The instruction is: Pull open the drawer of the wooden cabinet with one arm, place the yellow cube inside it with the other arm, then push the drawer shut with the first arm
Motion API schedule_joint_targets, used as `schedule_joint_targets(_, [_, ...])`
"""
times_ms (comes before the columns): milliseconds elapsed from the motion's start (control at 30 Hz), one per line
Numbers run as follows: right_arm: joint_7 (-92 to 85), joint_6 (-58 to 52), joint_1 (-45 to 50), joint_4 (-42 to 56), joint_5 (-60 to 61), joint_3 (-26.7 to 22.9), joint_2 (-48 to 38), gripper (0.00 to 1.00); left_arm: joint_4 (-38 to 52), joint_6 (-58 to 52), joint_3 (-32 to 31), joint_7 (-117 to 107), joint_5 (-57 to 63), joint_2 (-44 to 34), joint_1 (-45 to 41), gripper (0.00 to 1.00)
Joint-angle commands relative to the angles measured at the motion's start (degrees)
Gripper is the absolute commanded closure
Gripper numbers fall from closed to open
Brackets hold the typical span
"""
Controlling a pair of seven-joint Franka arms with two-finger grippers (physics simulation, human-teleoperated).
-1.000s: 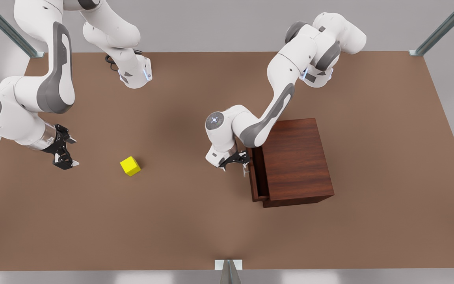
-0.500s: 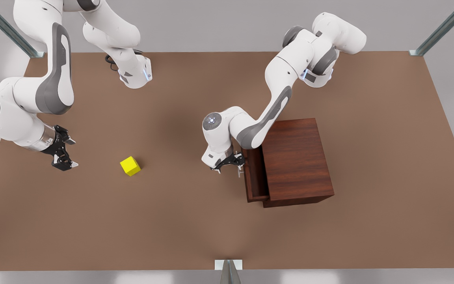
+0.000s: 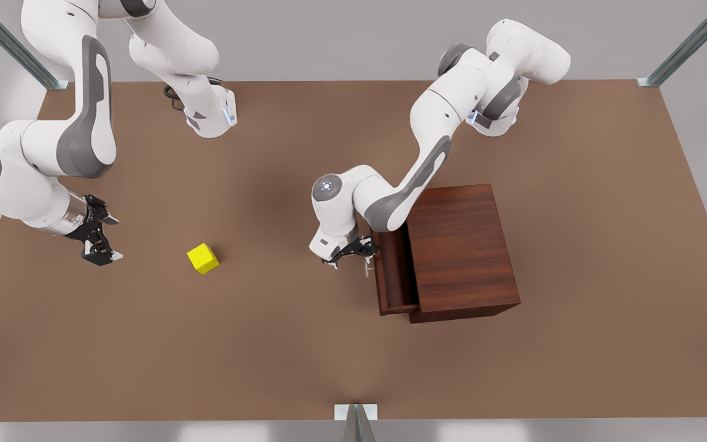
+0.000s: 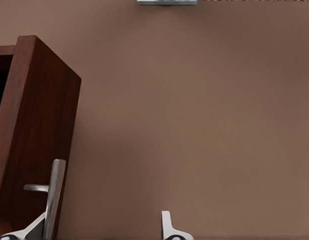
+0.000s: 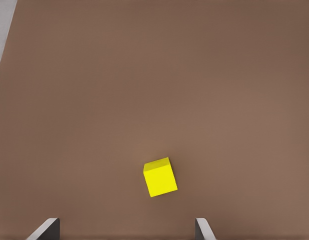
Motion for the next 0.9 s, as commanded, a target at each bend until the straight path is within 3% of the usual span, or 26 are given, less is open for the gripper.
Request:
schedule_joint_targets(0, [0.0, 0.0, 0.0, 0.0, 0.0, 0.0, -0.1, 0.0, 0.5, 0.1, 0.0, -2.2, 0.0, 0.2, -0.2, 0.0])
schedule_joint_targets(867, [0.0, -0.4, 0.0, 0.0, 0.0, 0.2, 0.0, 0.0, 5.6, 4.3, -0.4, -10.5, 0.0, 3.1, -1.6, 0.0])
